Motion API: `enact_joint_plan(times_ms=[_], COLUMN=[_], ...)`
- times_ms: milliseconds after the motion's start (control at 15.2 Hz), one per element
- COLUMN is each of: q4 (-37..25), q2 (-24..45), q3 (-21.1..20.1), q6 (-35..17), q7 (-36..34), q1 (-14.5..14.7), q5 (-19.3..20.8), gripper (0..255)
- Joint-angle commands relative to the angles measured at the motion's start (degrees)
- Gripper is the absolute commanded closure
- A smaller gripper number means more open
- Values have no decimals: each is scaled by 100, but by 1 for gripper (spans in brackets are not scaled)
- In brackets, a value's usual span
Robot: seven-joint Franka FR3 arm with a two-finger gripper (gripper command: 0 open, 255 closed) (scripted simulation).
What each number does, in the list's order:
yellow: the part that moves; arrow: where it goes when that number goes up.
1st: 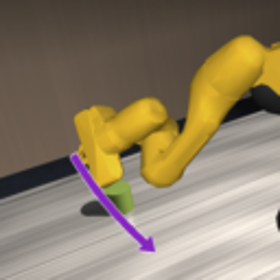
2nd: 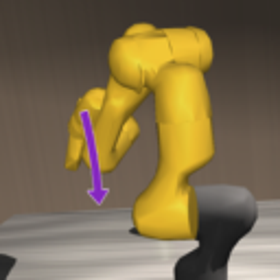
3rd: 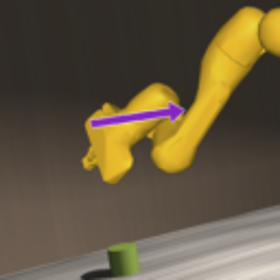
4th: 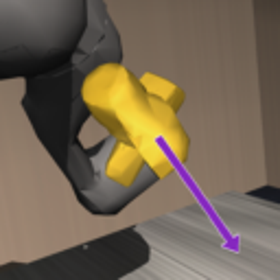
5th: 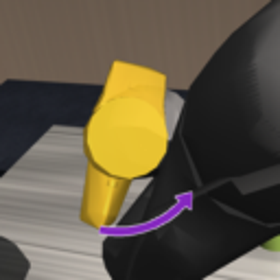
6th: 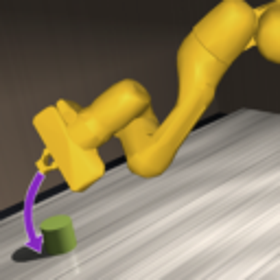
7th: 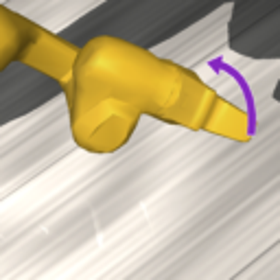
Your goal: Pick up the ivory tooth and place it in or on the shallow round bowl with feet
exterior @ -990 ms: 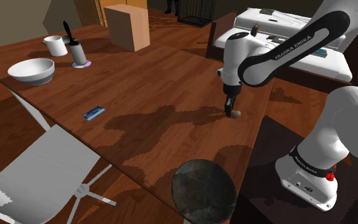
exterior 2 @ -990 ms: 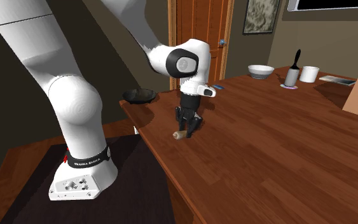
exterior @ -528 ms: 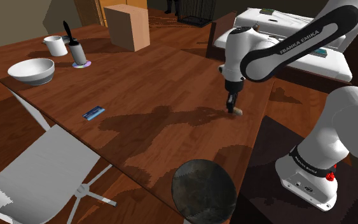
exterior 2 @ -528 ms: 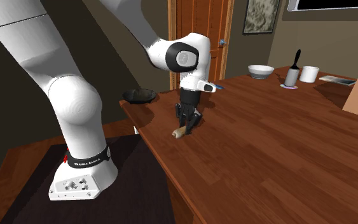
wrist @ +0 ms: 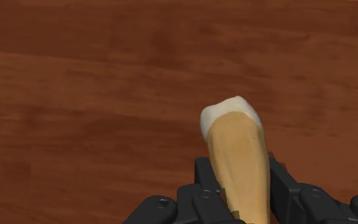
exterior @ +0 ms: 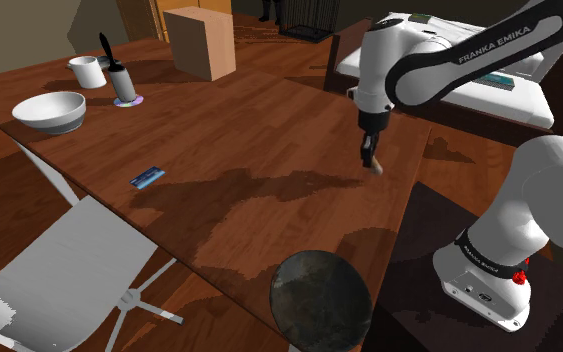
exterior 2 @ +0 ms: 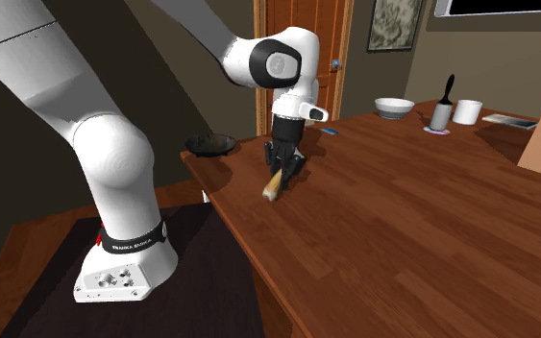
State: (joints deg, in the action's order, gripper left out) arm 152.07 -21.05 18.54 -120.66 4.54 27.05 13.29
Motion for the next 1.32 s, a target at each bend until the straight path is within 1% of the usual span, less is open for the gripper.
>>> enact_joint_plan(times_ms=[0, 660, 990, 1254], q4=[-84, -531, -379, -384], q2=[-119, -560, -713, -692], q3=[-27, -151, -699, -1132], q6=[204, 1090, 1166, 1186], q7=[2, 26, -673, -1219], q1=[-2, -3, 390, 729], q5=[-6, -52, -463, -828], gripper=[255, 255, 255, 255])
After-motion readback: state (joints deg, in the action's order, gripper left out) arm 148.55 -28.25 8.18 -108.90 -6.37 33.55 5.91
